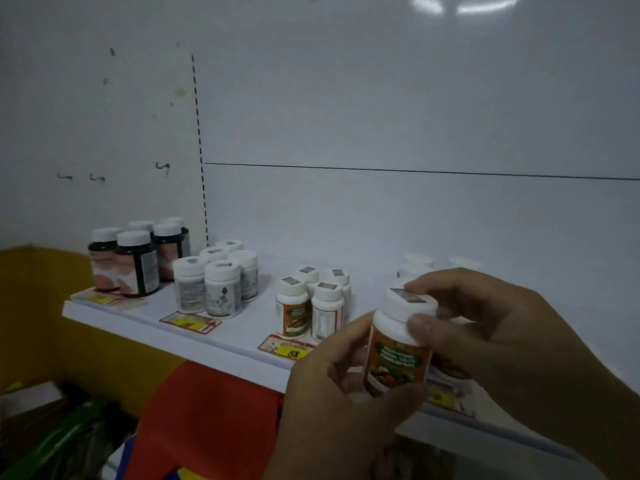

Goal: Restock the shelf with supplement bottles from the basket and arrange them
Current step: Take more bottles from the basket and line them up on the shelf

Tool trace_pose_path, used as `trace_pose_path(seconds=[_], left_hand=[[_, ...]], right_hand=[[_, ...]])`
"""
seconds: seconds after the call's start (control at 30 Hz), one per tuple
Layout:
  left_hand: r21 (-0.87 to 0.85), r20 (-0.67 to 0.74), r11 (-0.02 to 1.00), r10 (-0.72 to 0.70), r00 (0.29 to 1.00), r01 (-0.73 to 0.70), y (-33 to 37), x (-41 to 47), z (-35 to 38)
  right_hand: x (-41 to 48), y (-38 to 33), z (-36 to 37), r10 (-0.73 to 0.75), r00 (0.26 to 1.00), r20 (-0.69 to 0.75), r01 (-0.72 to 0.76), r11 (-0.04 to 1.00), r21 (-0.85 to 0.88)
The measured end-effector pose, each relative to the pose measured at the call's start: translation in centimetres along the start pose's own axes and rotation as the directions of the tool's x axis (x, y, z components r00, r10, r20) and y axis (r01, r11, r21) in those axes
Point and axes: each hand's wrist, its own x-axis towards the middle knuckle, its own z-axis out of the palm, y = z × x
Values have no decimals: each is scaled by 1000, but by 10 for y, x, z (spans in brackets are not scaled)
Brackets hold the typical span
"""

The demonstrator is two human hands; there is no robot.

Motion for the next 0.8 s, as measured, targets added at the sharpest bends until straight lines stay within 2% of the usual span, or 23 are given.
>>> trace_pose_path(seconds=[0.1, 0.2, 0.27, 0.33, 0.4, 0.47, 0.53, 0.6, 0.8], left_hand=[[130, 9, 986, 101, 995, -101, -8, 32, -33], [201, -27, 972, 132, 991, -124, -25, 66, -70], [161, -122, 985, 81, 989, -61, -49, 94, -93], [-7, -137, 998, -67, 988, 66, -75, 119, -105], [-92, -51, 972, -220, 974, 215, -97, 138, -106], [-70, 42, 955, -286, 957, 289, -107, 146, -100], [-78, 47, 949, -301, 952, 304, -117, 150, -97], [-137, 49, 936, -319, 946, 323, -118, 153, -95], [-78, 113, 951, -291, 950, 300, -117, 160, -96]], right_hand=[[40, -12, 24, -16, 1000, 2, 16, 968, -252], [91, -17, 37, -153, 982, -110, 116, 951, -288], [137, -12, 44, -225, 954, -198, 140, 918, -371], [184, -1, 52, -215, 954, -209, 94, 876, -473], [223, 17, 62, -96, 988, -124, 6, 811, -585], [246, 35, 71, 84, 996, 12, -55, 745, -665], [257, 50, 80, 280, 948, 150, -105, 722, -683], [260, 59, 88, 429, 867, 255, -151, 712, -685], [254, 70, 99, 532, 780, 329, -190, 703, -686]])
